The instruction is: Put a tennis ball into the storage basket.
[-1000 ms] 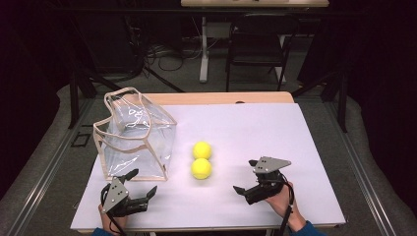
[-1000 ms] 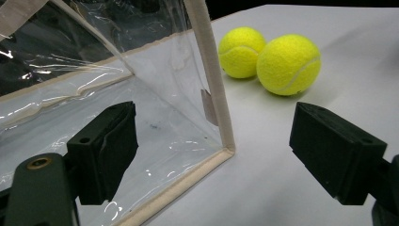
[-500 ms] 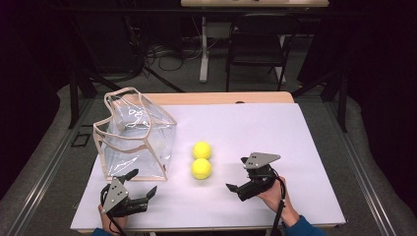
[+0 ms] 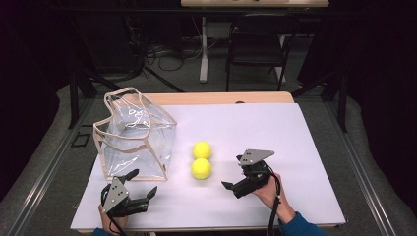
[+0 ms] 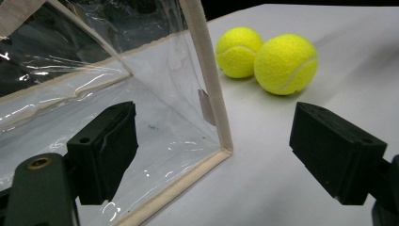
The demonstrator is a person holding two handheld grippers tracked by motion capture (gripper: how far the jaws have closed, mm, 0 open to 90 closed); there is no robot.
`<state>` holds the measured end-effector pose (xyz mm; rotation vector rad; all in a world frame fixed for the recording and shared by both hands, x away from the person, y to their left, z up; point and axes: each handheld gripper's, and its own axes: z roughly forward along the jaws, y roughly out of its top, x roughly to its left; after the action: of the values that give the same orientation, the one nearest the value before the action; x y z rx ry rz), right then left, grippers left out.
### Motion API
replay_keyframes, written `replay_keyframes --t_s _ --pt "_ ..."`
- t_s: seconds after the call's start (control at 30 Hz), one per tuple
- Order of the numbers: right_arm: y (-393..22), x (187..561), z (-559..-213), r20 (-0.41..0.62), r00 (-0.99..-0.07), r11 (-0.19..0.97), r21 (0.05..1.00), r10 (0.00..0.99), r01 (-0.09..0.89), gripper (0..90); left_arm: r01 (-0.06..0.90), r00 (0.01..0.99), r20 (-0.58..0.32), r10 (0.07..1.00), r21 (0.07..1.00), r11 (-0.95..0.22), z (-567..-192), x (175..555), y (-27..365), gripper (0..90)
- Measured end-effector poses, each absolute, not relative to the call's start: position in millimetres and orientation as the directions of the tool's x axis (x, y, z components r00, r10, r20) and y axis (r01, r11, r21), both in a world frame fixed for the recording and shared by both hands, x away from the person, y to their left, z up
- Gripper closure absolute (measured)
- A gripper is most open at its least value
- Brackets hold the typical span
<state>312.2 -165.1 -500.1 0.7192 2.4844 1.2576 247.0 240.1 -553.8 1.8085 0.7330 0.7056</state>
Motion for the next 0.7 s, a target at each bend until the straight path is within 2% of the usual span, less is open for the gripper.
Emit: replay_keyframes --t_s 0.7 --pt "-138 323 -496 -0.006 -0.867 0.519 0.803 0.497 0.292 0.0 0.157 0.645 0.130 0.753 0.942 -0.296 -554 247 240 15.8"
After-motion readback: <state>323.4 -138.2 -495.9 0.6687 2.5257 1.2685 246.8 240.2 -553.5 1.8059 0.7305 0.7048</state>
